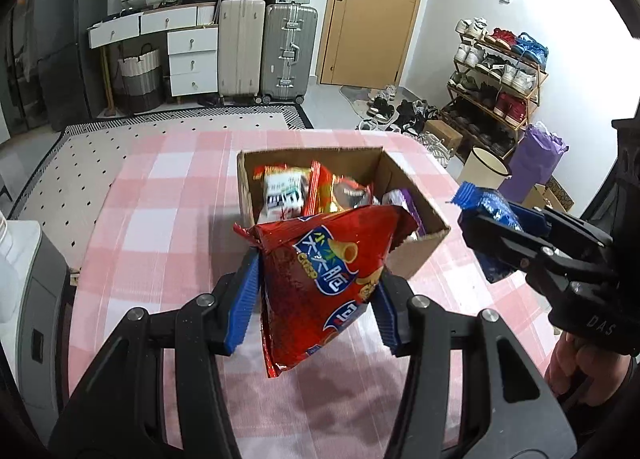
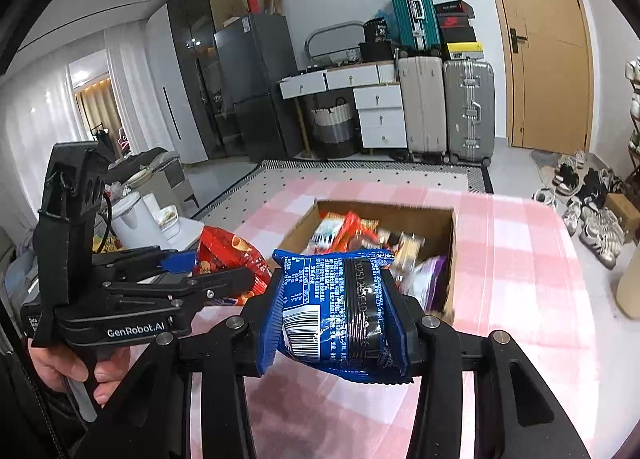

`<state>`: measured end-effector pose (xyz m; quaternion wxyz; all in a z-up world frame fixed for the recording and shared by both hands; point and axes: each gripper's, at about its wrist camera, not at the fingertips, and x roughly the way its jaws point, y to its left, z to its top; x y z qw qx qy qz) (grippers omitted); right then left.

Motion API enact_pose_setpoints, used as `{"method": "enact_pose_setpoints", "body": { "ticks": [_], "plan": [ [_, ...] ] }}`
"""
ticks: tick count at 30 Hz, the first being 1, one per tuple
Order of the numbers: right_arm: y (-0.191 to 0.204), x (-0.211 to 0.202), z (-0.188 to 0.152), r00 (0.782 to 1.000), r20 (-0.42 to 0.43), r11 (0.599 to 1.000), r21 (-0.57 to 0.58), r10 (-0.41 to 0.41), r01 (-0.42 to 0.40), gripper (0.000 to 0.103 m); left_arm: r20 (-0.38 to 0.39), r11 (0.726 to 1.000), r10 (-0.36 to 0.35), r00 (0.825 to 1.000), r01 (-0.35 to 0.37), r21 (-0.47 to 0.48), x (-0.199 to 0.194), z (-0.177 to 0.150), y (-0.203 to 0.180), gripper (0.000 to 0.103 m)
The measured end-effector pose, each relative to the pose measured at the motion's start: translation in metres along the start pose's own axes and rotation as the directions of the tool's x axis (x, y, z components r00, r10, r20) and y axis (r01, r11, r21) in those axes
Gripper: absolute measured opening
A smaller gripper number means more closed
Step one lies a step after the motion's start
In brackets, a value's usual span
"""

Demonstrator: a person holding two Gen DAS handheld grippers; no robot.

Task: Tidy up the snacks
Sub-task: 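Carry both packs over the box and lower them toward it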

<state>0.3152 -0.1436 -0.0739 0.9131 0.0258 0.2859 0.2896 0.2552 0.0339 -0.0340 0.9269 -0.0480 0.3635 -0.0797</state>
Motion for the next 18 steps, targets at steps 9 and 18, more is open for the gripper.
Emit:
{"method": "enact_pose_setpoints", "body": {
  "ticks": [9, 18],
  "plan": [
    [-0.011, 0.011, 0.039, 1.0, 0.017, 1.0, -0.002, -0.005, 0.005, 0.044, -0.007, 1.0, 0.001, 1.0, 0.0, 0.013, 0.015, 0.038, -0.002, 0.049],
    [-0.028, 0.028, 0.075, 1.0, 0.027, 1.0, 0.016, -0.009, 0.009, 0.044, -0.044, 1.0, -0.028, 0.999, 0.027, -0.009, 0.044, 0.075, 0.004, 0.049]
  ]
}}
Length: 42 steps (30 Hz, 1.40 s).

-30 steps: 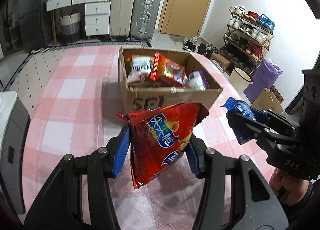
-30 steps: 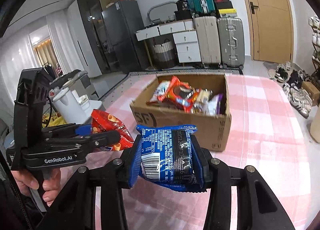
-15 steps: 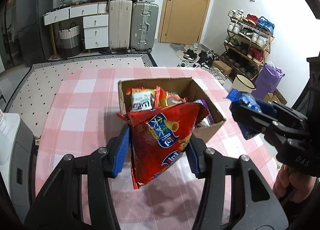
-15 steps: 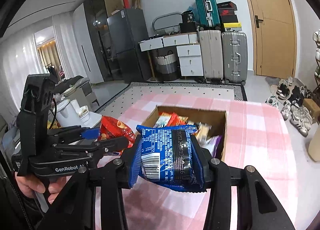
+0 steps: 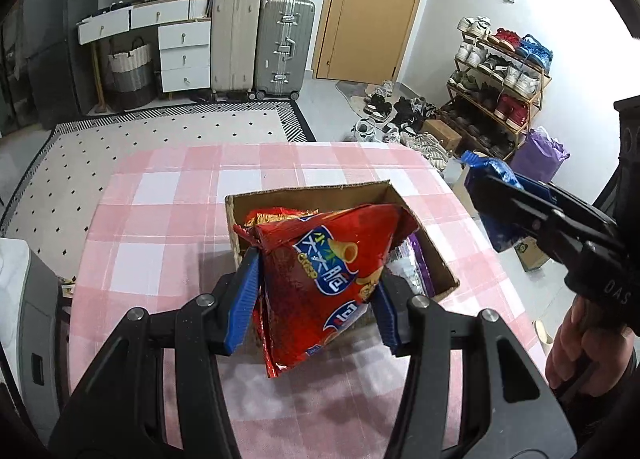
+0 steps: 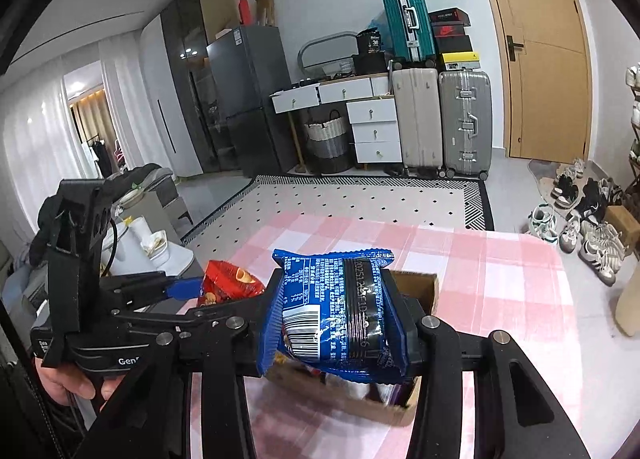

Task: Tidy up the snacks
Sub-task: 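Carry both packs over the box and lower them toward it, then open both grippers to drop the chip bag and biscuit pack into the box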

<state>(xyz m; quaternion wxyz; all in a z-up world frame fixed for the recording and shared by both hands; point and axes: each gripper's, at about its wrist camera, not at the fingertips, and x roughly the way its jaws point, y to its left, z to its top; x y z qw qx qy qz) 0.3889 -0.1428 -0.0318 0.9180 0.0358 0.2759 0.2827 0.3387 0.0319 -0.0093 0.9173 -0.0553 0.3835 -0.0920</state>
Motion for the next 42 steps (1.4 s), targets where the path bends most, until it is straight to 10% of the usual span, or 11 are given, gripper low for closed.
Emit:
{"method": "enact_pose_setpoints", "body": {
  "ticks": [27, 33, 42],
  "plan": [
    [-0.059, 0.08, 0.025, 0.998, -0.066, 0.995, 0.097, 0.002, 0.005, 0.045, -0.093, 0.999, -0.02, 0.995, 0.025, 0.043, 0.085, 0.027, -0.021, 0.05],
    [-0.063, 0.092, 0.022, 0.996, -0.078, 0.991, 0.135, 0.032, -0.021, 0.055, -0.116, 1.0, 0.01, 0.993, -0.009, 0.012, 0.099, 0.026, -0.009, 0.073],
    [-0.052, 0.08, 0.016, 0.997, -0.062, 0.993, 0.113, 0.039, -0.032, 0.056, -0.088, 1.0, -0.002, 0.996, 0.001, -0.013, 0.089, 0.023, 0.006, 0.074]
  ]
}}
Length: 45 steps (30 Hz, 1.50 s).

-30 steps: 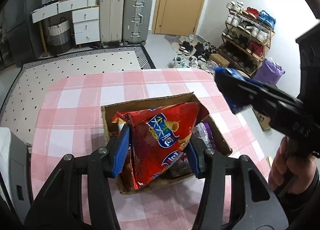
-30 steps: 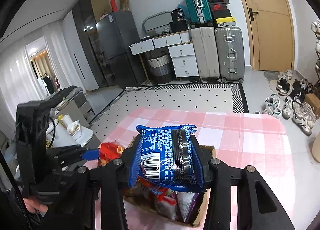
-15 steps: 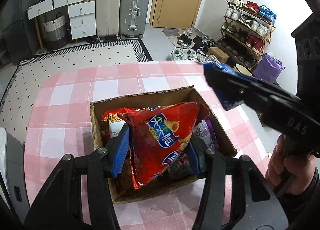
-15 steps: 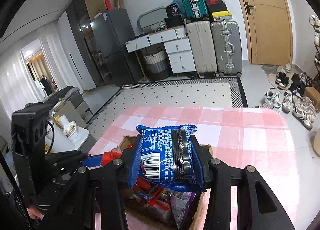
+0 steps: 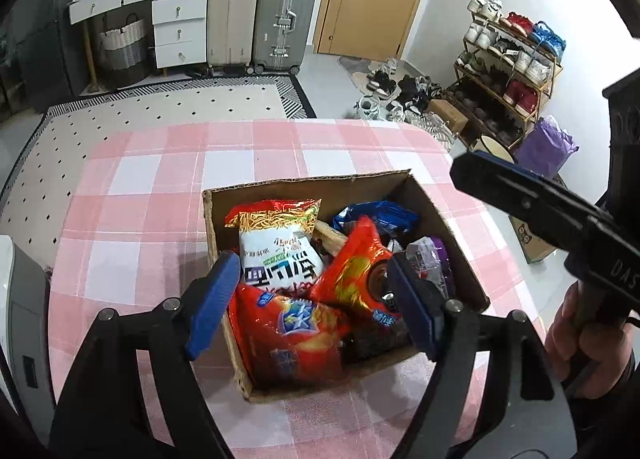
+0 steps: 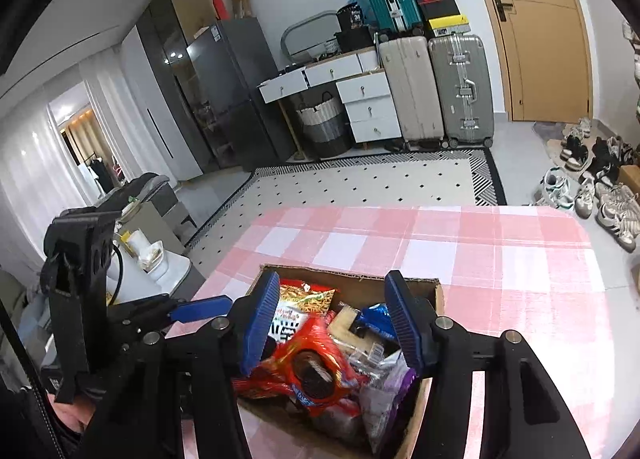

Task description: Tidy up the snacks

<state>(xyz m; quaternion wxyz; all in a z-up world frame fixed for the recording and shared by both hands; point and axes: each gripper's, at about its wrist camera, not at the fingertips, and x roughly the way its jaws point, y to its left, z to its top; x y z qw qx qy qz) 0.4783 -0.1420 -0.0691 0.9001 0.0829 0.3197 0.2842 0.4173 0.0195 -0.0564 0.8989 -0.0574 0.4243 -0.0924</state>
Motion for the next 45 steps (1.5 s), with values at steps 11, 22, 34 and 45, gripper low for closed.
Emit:
{"method": "enact_pose_setpoints", "body": {
  "ticks": [11, 22, 34, 45],
  "plan": [
    [0.001, -0.039, -0.011, 0.998, 0.056, 0.999, 0.017, -0.035, 0.034, 0.089, 0.07, 0.999, 0.047, 0.996, -0.046, -0.015, -0.038, -0.01, -0.001, 0.08],
    [0.011, -0.092, -0.032, 0.993, 0.103, 0.998, 0.017, -0.06, 0.058, 0.098, 0.145, 0.997, 0.081, 0.986, -0.079, -0.018, -0.097, -0.035, -0.01, 0.09],
    [0.034, -0.155, -0.082, 0.978, 0.157, 0.99, -0.017, -0.134, 0.138, 0.102, 0.253, 0.994, 0.105, 0.962, -0.106, -0.009, -0.163, -0.096, -0.019, 0.101],
    [0.043, -0.192, -0.137, 0.968, 0.191, 0.987, 0.016, -0.161, 0.161, 0.102, 0.323, 0.99, 0.139, 0.936, -0.141, -0.018, -0.201, -0.166, -0.024, 0.102]
  ]
}}
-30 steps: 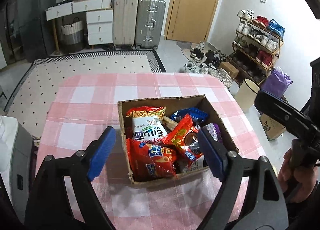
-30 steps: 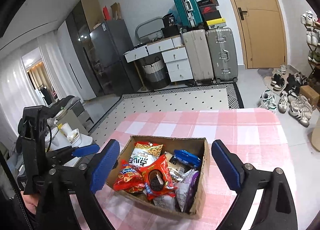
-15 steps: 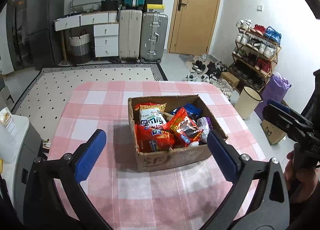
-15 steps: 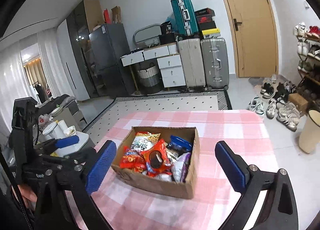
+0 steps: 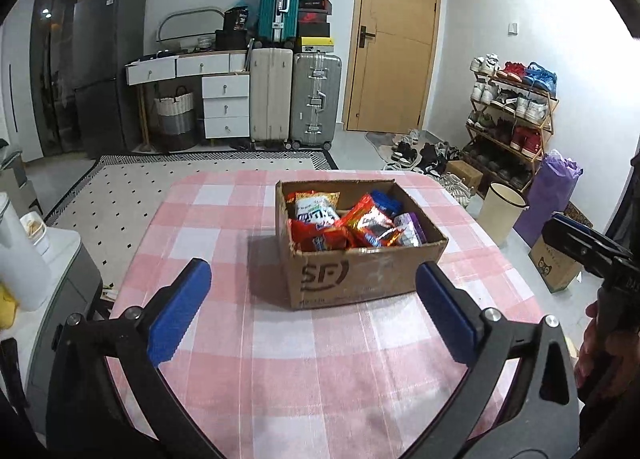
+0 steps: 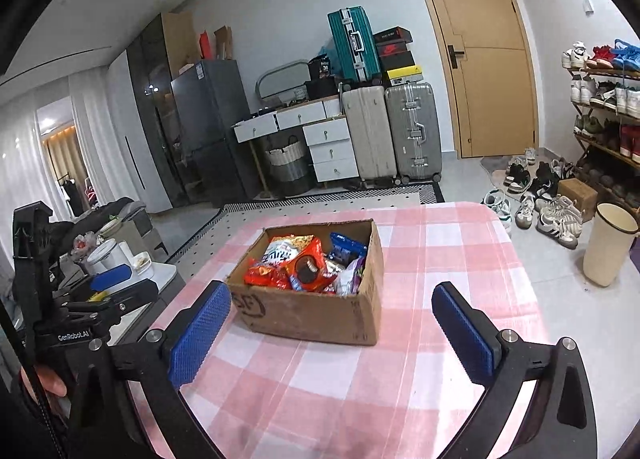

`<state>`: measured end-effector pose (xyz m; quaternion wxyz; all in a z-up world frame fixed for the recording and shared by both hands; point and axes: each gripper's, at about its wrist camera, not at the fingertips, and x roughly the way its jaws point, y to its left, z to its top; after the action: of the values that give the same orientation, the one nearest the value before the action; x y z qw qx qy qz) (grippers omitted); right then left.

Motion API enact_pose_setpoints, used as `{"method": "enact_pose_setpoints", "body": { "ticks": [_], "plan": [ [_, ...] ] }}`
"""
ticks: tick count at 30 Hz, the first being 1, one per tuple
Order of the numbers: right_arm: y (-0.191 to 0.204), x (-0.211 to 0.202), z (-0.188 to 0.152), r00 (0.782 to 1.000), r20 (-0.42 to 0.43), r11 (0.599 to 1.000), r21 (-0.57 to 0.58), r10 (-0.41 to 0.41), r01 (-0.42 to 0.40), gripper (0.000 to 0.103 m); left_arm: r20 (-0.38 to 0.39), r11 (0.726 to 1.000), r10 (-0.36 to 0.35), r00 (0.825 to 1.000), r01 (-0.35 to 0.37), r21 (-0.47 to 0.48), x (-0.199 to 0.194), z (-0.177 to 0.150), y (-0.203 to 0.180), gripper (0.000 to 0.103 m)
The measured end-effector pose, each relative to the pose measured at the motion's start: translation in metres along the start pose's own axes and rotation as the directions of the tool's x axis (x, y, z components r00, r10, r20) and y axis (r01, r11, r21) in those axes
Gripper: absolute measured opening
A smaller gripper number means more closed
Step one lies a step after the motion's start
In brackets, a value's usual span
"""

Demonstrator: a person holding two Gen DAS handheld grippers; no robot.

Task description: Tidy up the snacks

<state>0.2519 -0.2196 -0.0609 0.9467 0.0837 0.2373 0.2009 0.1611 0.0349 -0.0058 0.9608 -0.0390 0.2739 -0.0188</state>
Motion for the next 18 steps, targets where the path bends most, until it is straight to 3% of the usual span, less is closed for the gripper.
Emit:
{"method": "enact_pose_setpoints", "body": {
  "ticks": [8, 15, 18],
  "plan": [
    [0.012, -0.027, -0.03, 0.998, 0.061, 0.998, -0.055, -0.014, 0.017, 0.102, 0.039, 1.0, 0.021, 0.999, -0.02, -0.02, -0.019, -0.027, 0.009, 0.102],
    [0.012, -0.025, -0.05, 0.995, 0.096, 0.996, -0.079, -0.033, 0.04, 0.102, 0.089, 0.999, 0.048, 0.995, -0.046, -0.027, -0.011, -0.039, 0.011, 0.102],
    [0.005, -0.016, -0.058, 0.995, 0.095, 0.995, -0.083, -0.041, 0.048, 0.102, 0.142, 0.995, 0.098, 0.985, -0.1, 0.002, -0.004, -0.048, 0.01, 0.102]
  ]
}}
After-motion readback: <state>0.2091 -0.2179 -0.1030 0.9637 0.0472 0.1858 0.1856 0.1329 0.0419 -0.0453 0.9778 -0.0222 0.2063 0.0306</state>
